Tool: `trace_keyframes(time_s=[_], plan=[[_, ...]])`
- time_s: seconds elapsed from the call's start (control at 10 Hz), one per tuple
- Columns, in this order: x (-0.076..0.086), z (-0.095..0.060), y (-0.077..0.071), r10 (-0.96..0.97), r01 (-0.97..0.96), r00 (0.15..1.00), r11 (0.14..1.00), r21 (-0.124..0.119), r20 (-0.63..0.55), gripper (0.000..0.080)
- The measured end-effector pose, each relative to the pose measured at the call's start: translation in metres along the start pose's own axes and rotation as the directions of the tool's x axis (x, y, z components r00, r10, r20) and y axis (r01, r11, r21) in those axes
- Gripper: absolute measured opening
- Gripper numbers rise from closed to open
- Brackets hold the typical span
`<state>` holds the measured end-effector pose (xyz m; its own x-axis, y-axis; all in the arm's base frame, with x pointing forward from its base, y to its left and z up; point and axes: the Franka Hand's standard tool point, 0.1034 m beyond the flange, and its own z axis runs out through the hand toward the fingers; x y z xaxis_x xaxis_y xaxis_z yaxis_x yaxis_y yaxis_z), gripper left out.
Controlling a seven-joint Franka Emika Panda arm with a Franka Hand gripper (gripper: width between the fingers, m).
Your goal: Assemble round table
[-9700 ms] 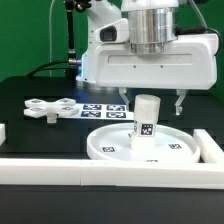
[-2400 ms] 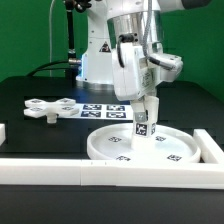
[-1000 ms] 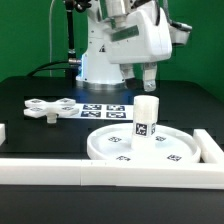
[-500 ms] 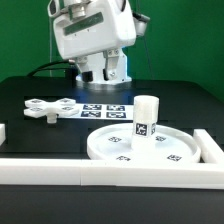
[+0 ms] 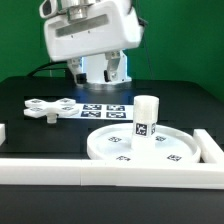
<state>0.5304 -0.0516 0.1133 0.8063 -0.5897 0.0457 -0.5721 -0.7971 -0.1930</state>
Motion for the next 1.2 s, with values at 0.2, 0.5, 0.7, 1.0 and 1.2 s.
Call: trace_keyframes(time_s=[0.2, 0.5, 0.7, 1.0, 1.2], plan=[[-0.008, 0.007, 0.005, -0.232, 0.232, 0.973, 0.972, -0.029, 0.001, 0.0649], [-0.009, 0.009, 0.01, -0.419, 0.418, 0.908, 0.907, -0.041, -0.004, 0.0649], [-0.009, 0.009, 0.01, -0.502, 0.501, 0.865, 0.864, -0.042, 0.001, 0.0649], [-0.013, 0.015, 0.027, -0.625, 0.624, 0.781, 0.778, -0.071, 0.013, 0.0649], [-0.019, 0.014, 0.071, -0.633, 0.632, 0.774, 0.769, -0.094, 0.029, 0.0649]])
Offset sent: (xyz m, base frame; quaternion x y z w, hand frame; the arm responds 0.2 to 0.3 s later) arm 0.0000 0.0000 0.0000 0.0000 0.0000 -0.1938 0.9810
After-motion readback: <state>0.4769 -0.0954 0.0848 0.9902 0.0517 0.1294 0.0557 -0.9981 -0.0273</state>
